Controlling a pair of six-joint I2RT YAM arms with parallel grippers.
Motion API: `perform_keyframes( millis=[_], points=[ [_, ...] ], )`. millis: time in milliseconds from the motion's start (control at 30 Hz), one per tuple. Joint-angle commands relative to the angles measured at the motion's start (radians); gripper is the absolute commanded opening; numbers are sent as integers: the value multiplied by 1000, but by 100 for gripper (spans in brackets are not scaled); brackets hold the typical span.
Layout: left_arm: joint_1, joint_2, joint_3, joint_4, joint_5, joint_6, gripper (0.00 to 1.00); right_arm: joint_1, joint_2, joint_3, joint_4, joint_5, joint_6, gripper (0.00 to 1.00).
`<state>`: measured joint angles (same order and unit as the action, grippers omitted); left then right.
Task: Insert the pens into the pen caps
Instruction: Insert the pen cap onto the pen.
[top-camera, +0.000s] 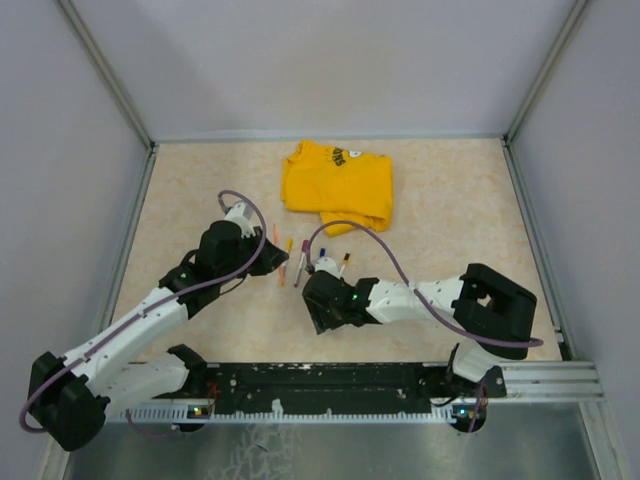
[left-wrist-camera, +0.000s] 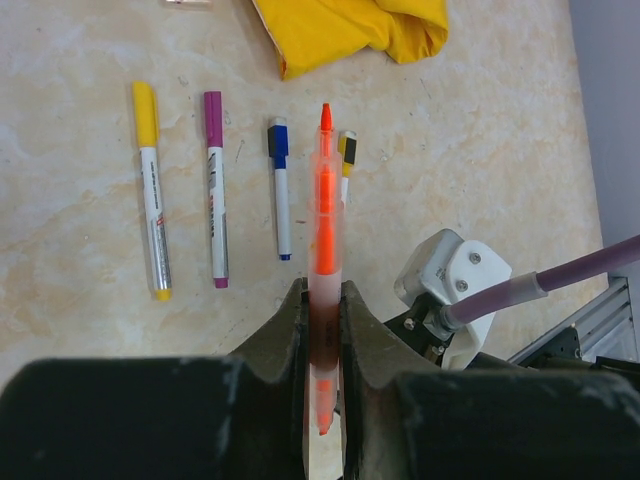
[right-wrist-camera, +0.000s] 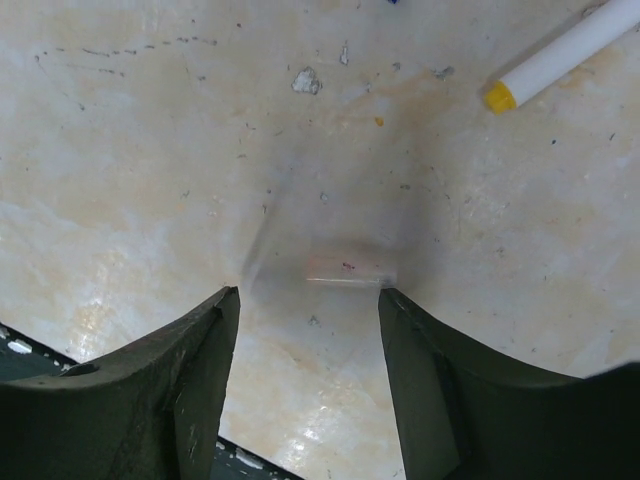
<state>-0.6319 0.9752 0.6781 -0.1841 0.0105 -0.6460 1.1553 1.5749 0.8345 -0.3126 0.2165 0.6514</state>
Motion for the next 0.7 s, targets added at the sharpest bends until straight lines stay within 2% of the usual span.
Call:
perform_keyframes(
  millis=[0,433,667],
  points=[
    [7,2,43,18,11,20,0,-8,36,61,-15,48,-37,57],
    [8,-17,37,-4,-10,26,0,-28,146,141,-28,82,-51,59],
    [8,-16,41,-10,-14,34,0,-58,169,141,-28,105,-4,58]
  ],
)
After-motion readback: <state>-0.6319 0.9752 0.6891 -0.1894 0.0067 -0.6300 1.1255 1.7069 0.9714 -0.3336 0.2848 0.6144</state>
